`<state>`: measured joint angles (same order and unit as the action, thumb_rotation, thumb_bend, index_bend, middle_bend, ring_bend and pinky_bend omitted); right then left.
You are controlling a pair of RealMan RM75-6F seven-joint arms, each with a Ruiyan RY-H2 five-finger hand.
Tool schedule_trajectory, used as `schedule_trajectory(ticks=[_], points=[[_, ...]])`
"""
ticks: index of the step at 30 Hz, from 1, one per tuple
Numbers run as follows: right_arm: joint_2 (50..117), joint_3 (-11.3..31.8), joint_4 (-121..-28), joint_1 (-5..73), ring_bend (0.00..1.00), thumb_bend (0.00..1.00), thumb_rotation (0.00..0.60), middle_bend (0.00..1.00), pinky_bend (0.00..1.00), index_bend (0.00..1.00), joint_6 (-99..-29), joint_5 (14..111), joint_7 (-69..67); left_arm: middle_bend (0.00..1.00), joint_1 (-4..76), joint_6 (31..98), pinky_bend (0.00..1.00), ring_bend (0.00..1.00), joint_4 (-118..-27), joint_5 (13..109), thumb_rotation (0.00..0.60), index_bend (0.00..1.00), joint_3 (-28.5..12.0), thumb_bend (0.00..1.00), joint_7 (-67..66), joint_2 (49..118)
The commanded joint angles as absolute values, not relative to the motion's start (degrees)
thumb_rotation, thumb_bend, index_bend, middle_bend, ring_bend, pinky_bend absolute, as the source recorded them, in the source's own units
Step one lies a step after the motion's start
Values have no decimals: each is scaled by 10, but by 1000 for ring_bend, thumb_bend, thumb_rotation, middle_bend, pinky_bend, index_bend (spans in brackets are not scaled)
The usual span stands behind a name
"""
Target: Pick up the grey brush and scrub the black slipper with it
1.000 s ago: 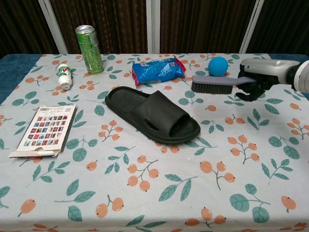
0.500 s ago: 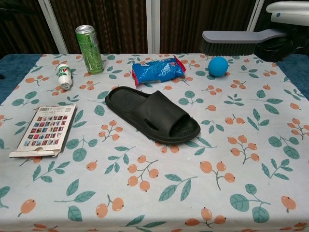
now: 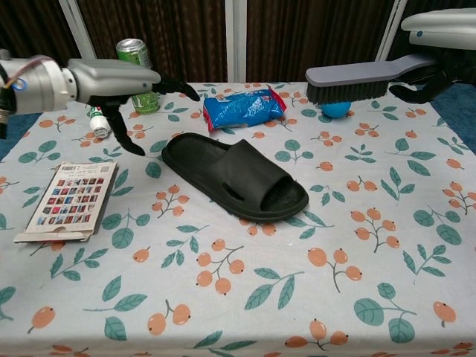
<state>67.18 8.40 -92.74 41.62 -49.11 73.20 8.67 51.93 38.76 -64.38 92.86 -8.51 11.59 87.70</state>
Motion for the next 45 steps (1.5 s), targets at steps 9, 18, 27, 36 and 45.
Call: schedule_trajectory(ticks=[9, 18, 27, 36, 45], points=[[677, 84, -919, 417, 1000, 435, 600, 1000, 1000, 1000, -489, 722, 83, 167, 575, 331, 147, 98, -558, 900, 600, 155, -58, 194, 95, 957], [691, 74, -906, 422, 1000, 435, 600, 1000, 1000, 1000, -477, 718, 89, 181, 597, 298, 147, 98, -515, 868, 600, 180, -54, 215, 87, 991], [741, 64, -871, 440, 1000, 436, 600, 1000, 1000, 1000, -459, 723, 116, 408, 594, 318, 265, 236, -497, 858, 600, 414, -47, 251, 96, 1005], [848, 74, -773, 472, 1000, 427, 600, 1000, 1000, 1000, -459, 732, 137, 427, 592, 335, 268, 251, -497, 854, 600, 417, -40, 252, 85, 1008], [939, 79, -674, 508, 1000, 394, 600, 1000, 1000, 1000, -463, 763, 150, 427, 592, 344, 267, 251, -506, 844, 600, 416, -40, 250, 62, 1009]])
